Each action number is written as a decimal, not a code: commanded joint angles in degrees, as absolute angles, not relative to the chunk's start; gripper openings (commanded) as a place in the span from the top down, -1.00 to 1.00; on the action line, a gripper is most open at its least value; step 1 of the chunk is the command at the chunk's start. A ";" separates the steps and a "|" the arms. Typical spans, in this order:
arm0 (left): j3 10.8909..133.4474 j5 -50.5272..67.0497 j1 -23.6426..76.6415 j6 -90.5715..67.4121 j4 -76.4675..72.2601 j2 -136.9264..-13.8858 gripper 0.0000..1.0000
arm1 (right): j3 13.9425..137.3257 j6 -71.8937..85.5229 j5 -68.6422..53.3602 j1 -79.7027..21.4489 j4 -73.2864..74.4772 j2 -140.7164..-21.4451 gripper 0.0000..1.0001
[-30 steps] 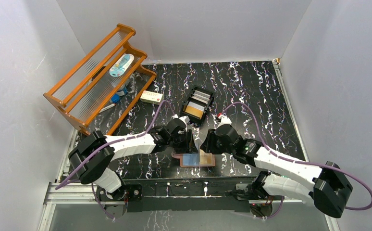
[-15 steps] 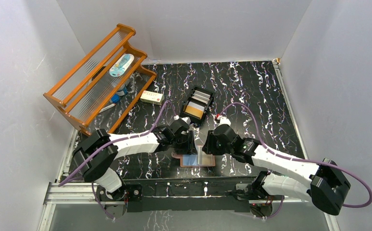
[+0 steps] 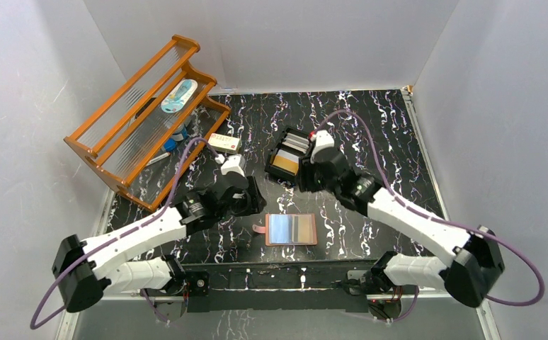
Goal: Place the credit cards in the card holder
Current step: Turn over the card slot in the card holder, then pick up the credit card from the storage box.
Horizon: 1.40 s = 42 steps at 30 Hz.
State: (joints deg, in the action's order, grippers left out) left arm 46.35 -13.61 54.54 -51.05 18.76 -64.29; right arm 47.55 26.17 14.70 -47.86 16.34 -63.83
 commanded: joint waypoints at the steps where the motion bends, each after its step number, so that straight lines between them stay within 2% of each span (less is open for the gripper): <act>1: 45.95 -19.85 54.67 -46.11 21.78 -58.54 0.03 | 56.20 12.44 11.25 -41.32 12.20 -72.17 -0.09; 5: 45.75 -19.91 54.67 -43.32 22.86 -55.16 0.00 | 62.82 3.82 3.53 -36.15 11.20 -81.57 -0.22; 8: 44.99 -20.83 54.69 -42.24 23.33 -52.23 -0.02 | 70.03 -3.54 2.27 -34.81 14.76 -89.89 -0.29; 16: 42.92 -24.88 54.67 -40.71 24.21 -45.30 -0.03 | 85.85 -16.94 -1.33 -34.21 21.60 -106.66 -0.31; 26: 41.23 -29.27 54.68 -38.83 24.32 -38.10 -0.07 | 90.28 -22.35 -5.45 -34.21 23.33 -115.22 -0.31; 30: 40.96 -30.17 54.73 -38.52 24.62 -37.68 -0.09 | 89.65 -22.32 -3.16 -34.34 22.85 -116.95 -0.30; 33: 40.85 -30.49 54.69 -38.45 24.63 -37.94 -0.10 | 89.88 -22.00 -0.78 -34.32 23.05 -117.99 -0.22; 42: 40.15 -30.21 54.71 -39.44 24.28 -38.84 -0.11 | 88.75 -18.81 1.81 -34.37 20.53 -115.39 0.34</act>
